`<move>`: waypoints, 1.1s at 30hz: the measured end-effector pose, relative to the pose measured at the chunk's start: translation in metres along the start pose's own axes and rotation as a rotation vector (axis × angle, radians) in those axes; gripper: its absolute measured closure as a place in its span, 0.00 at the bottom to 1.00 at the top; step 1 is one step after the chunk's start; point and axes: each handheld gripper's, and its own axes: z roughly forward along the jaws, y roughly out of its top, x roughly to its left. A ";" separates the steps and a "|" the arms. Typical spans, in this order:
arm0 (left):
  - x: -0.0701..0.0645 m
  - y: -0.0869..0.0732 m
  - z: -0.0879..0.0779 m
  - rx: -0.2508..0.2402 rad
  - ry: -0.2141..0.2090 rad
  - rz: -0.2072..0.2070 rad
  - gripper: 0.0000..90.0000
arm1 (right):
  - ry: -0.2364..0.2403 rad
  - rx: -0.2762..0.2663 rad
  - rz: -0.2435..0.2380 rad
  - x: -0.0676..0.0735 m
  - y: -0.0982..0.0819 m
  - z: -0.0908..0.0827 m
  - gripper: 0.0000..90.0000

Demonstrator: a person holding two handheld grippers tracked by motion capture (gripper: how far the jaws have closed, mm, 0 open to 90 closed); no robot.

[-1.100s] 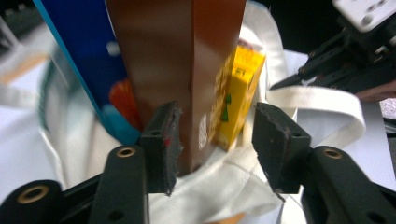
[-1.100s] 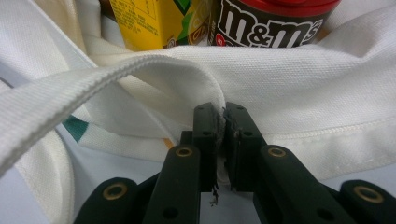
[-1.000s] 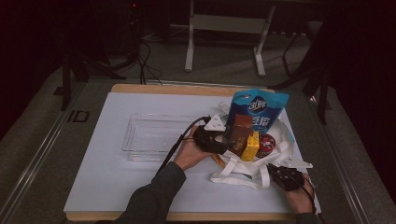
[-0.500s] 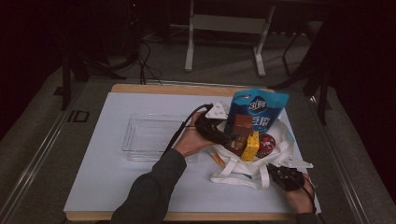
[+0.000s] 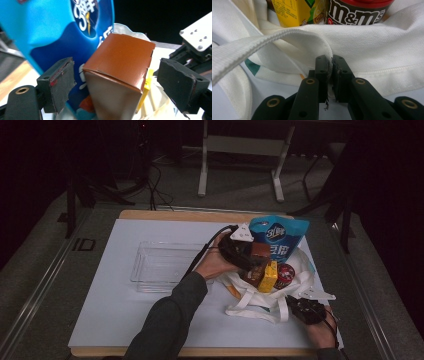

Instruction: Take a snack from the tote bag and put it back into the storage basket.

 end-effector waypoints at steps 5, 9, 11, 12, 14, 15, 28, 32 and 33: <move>-0.001 -0.001 0.007 0.038 -0.001 0.011 0.21 | 0.003 -0.002 0.002 0.000 0.000 0.000 0.92; -0.002 -0.002 0.009 0.046 0.000 0.013 0.29 | 0.004 -0.002 0.003 -0.001 0.000 0.000 0.92; -0.003 -0.001 0.011 0.042 0.002 0.017 0.33 | 0.006 -0.004 0.003 -0.001 0.000 0.000 0.92; -0.004 0.000 0.011 0.044 0.006 0.020 0.34 | 0.007 -0.004 0.003 -0.001 0.000 0.000 0.92; -0.006 0.000 0.010 0.041 0.008 0.028 0.36 | 0.010 -0.005 0.004 -0.001 -0.001 0.000 0.92; -0.007 0.000 0.009 0.040 0.015 0.023 0.37 | 0.010 -0.005 0.005 -0.002 -0.001 0.000 0.92; -0.010 0.001 0.014 -0.016 -0.058 0.025 0.38 | 0.018 -0.008 0.018 -0.002 -0.001 0.000 0.92; -0.009 0.002 0.020 -0.019 -0.066 0.021 0.36 | 0.020 -0.009 0.017 -0.003 -0.001 0.000 0.92; -0.009 0.002 0.021 -0.022 -0.068 0.017 0.36 | 0.021 -0.009 0.018 -0.003 -0.001 0.000 0.92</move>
